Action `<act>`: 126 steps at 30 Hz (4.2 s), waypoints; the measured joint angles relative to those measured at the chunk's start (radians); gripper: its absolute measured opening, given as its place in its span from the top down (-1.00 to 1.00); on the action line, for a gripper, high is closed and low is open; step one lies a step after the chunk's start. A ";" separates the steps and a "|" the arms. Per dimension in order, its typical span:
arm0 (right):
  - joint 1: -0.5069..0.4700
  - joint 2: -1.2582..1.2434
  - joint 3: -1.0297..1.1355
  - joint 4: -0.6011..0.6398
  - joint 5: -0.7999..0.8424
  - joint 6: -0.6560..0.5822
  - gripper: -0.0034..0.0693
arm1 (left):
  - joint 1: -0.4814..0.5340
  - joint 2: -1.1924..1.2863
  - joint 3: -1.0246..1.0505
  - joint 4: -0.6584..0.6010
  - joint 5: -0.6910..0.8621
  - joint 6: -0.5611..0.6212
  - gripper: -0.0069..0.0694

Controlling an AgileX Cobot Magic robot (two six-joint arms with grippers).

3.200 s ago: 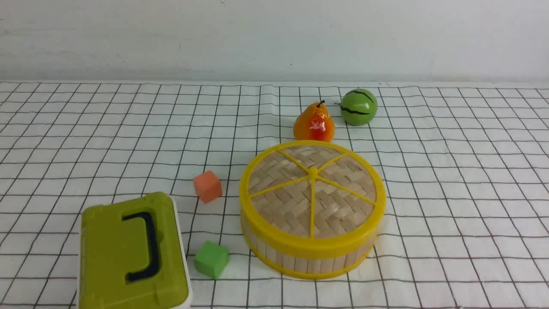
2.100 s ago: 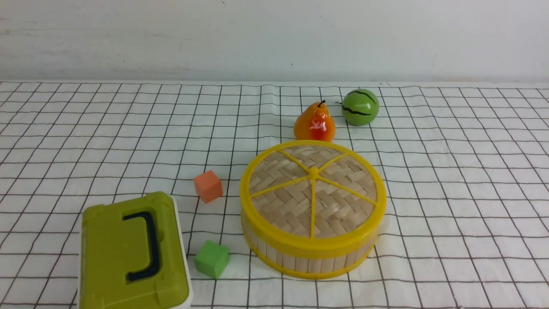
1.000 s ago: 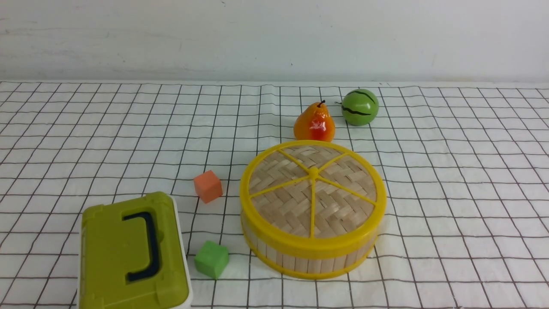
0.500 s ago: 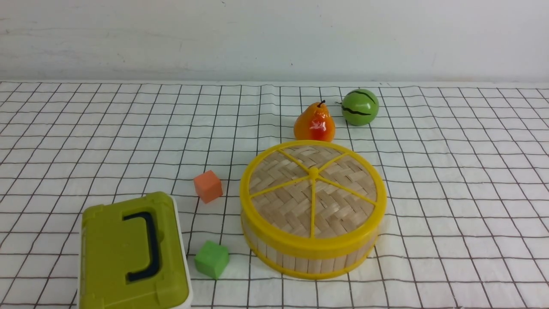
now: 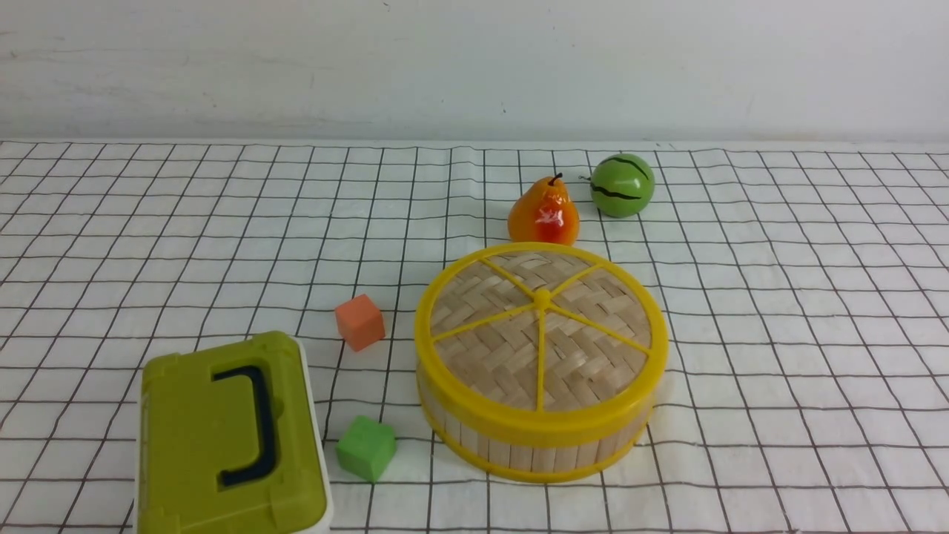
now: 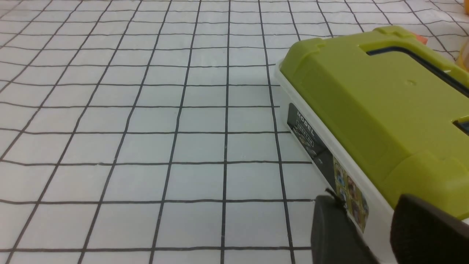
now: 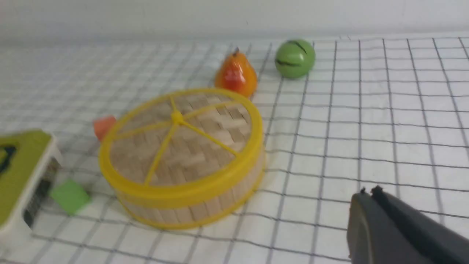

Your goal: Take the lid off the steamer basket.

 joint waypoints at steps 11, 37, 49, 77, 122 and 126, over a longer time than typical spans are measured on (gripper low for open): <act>0.198 0.567 -0.500 -0.207 0.416 -0.014 0.96 | 0.000 0.000 0.000 0.000 0.000 0.000 0.19; 0.522 1.538 -1.229 -0.235 0.439 0.036 -0.10 | 0.000 0.000 0.000 0.000 0.000 0.000 0.19; 0.524 1.692 -1.312 -0.237 0.400 0.057 -0.18 | 0.000 0.000 0.000 0.000 0.000 0.000 0.19; 0.383 1.337 -1.264 -0.279 0.490 0.077 0.62 | 0.000 0.000 0.000 0.000 0.000 0.000 0.19; 0.040 1.262 -0.640 -0.222 0.026 0.085 -0.02 | 0.000 0.000 0.000 0.000 0.000 0.000 0.19; 0.040 1.086 -0.628 -0.183 0.040 0.069 0.03 | 0.000 0.000 0.000 0.000 0.000 0.000 0.19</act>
